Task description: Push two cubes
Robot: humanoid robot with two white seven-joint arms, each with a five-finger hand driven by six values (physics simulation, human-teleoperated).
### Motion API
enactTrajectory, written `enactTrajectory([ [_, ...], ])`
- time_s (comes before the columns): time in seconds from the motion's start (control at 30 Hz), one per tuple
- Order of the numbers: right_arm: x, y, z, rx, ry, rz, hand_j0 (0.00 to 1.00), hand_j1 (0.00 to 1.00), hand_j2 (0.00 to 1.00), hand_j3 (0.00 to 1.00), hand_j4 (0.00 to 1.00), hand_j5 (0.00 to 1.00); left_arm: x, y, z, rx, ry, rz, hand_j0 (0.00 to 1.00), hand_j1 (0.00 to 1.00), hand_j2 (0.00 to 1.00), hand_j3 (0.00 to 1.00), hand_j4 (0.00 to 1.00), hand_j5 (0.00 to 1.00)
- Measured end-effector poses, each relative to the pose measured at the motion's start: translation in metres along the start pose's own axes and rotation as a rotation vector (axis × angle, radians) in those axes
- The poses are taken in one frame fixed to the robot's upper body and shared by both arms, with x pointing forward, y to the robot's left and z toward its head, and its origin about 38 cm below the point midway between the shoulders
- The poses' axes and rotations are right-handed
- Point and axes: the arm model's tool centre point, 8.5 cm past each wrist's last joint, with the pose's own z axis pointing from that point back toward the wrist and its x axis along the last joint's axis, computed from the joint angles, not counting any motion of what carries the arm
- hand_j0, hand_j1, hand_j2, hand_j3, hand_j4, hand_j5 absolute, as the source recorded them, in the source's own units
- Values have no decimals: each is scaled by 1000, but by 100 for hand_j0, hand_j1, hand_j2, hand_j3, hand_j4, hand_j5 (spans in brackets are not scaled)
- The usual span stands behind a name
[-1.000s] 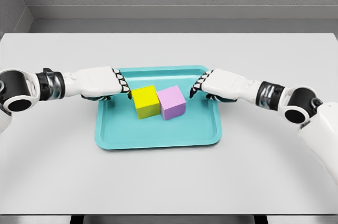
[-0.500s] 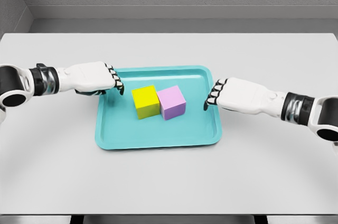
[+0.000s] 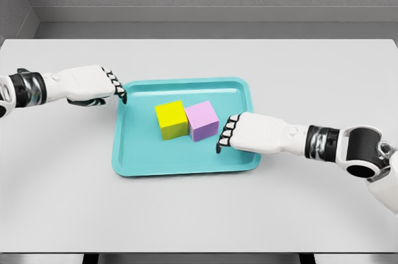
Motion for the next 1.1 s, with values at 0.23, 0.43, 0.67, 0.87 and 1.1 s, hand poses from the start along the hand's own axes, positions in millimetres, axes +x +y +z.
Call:
enactTrajectory([
  [0.23,-3,2,-16,5,-9,-17,61,61,61,61,61,61,-4,0,4,3,10,7,87,87,87,87,87,87],
  [0.43,-6,9,-27,19,-11,-41,61,61,61,61,61,61,-8,-2,6,11,18,31,99,99,99,99,99,99],
  [0.67,-10,16,-37,33,-9,-66,61,61,61,61,61,61,-9,-3,7,15,21,39,99,99,99,99,99,99],
  [0.87,-5,12,-46,27,-31,-59,61,61,61,61,61,61,-10,-2,7,17,22,39,99,99,99,99,99,99],
  [1.1,4,11,-58,26,-62,-51,61,61,61,61,61,61,-10,-2,8,19,21,41,99,99,99,99,99,99],
])
